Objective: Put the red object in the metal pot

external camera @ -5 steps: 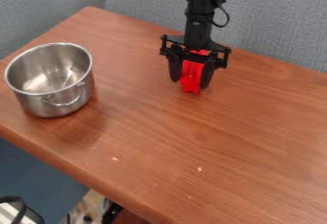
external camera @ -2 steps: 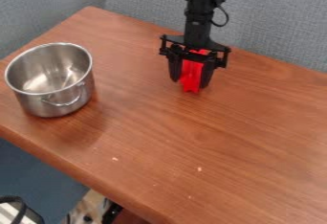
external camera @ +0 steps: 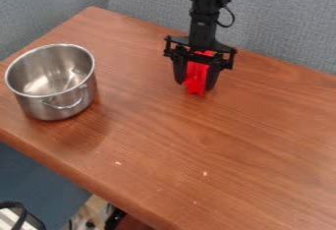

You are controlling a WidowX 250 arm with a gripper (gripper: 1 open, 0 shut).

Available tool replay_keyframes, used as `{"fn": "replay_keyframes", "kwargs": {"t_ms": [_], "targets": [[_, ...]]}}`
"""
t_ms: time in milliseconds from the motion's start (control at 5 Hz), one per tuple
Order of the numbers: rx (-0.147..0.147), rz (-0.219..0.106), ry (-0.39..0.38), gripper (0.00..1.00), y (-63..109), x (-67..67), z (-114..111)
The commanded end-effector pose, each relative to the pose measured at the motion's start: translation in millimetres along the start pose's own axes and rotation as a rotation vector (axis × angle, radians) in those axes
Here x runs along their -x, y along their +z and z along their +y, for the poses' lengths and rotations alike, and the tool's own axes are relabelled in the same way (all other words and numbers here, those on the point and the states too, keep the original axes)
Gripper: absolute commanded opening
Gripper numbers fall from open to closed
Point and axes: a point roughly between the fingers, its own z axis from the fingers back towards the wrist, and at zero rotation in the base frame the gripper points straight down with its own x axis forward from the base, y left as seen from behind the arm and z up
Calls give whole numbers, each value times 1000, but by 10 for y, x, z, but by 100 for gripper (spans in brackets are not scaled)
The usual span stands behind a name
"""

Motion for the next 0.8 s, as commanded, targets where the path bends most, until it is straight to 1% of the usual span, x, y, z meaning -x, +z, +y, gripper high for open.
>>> {"fn": "replay_keyframes", "kwargs": {"t_ms": [0,600], "targets": [[2,-13,29,0,40,-37,105],[4,-12,41,0,53,-44,119]]}}
